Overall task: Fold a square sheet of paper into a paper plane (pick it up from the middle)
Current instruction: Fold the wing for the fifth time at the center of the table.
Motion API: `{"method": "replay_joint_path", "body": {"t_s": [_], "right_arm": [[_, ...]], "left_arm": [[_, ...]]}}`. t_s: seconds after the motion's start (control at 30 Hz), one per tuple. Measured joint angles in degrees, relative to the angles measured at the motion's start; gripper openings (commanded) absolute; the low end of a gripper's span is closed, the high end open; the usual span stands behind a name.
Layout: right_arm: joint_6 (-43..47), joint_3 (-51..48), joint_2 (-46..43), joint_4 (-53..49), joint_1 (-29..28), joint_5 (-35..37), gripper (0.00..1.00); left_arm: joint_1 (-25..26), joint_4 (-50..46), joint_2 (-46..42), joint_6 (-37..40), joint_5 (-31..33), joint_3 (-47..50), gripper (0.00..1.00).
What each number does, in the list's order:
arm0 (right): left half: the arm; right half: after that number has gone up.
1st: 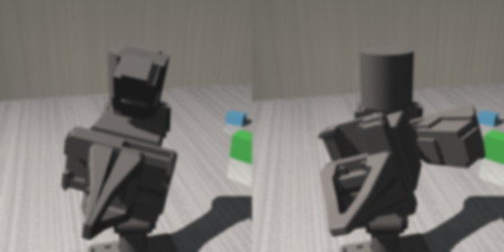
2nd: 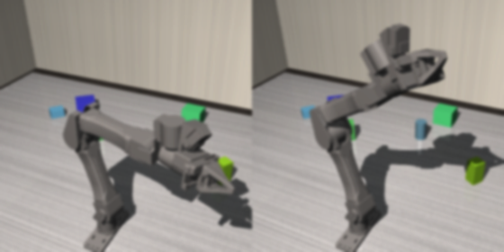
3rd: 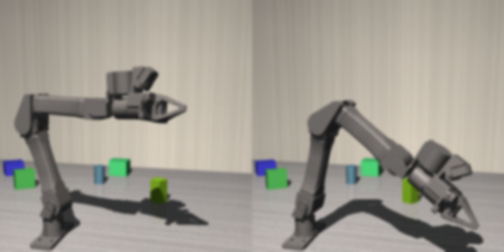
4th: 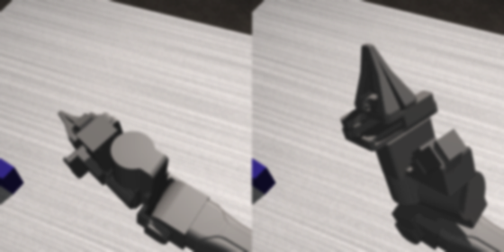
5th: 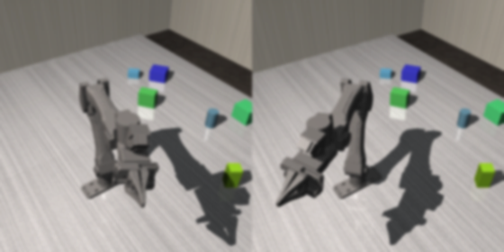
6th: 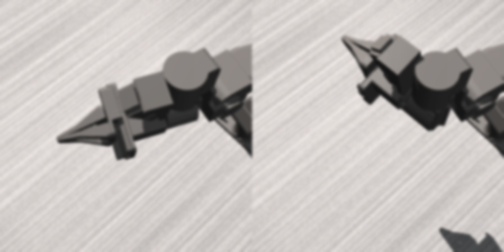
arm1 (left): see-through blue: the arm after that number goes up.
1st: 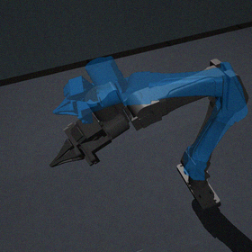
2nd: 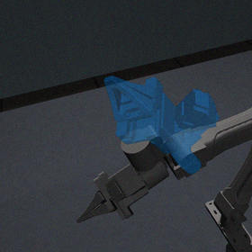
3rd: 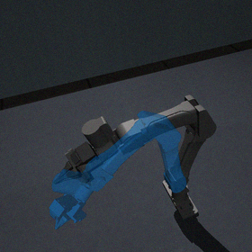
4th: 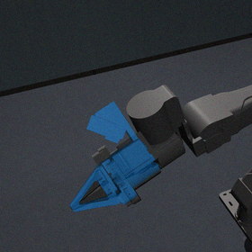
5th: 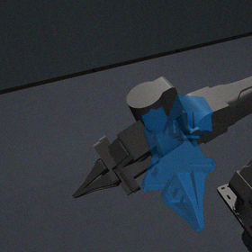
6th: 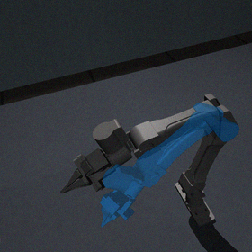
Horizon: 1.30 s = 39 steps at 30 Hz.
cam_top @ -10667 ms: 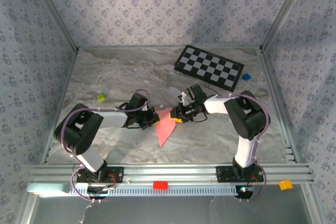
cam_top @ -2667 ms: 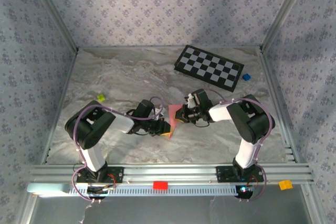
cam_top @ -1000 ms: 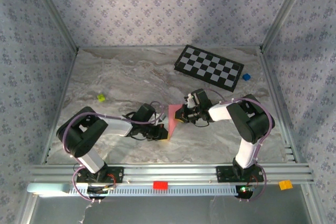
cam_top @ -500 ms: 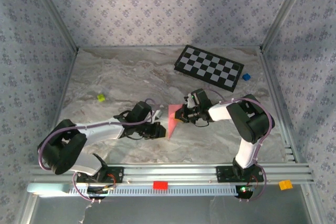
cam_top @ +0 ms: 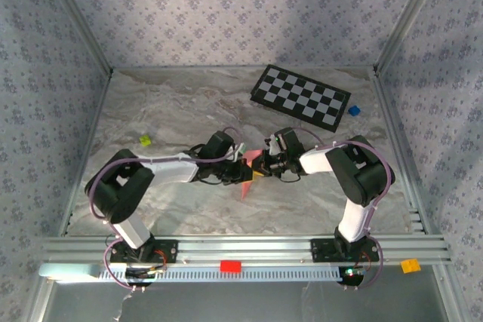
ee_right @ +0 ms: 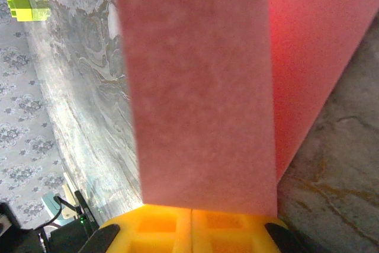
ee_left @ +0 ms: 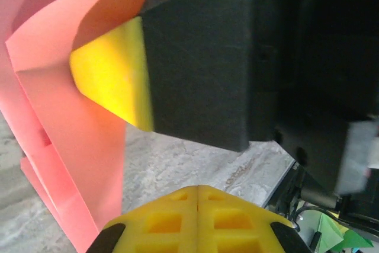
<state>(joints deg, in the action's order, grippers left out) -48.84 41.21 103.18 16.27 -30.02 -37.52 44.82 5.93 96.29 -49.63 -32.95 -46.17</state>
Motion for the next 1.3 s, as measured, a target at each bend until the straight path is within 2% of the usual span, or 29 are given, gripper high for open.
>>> {"method": "replay_joint_path", "body": {"t_s": [0.3, 0.5, 0.87, 1.3], "right_arm": [[-0.2, 0.1, 0.0, -0.2, -0.1, 0.1, 0.07], [-0.2, 0.3, 0.1, -0.6, -0.1, 0.2, 0.07], [-0.2, 0.6, 0.2, -0.9, -0.3, 0.2, 0.07], [-0.2, 0.6, 0.2, -0.9, -0.3, 0.3, 0.07]], "left_arm": [[1.2, -0.2, 3.6, 0.5, 0.3, -0.4, 0.0], [2.1, 0.0, 3.7, 1.4, 1.9, 3.2, 0.0], [3.8, 3.5, 0.1, 1.8, 5.5, 7.7, 0.0], [6.2, -2.0, -5.3, 3.3, 8.2, 10.6, 0.01]]}}
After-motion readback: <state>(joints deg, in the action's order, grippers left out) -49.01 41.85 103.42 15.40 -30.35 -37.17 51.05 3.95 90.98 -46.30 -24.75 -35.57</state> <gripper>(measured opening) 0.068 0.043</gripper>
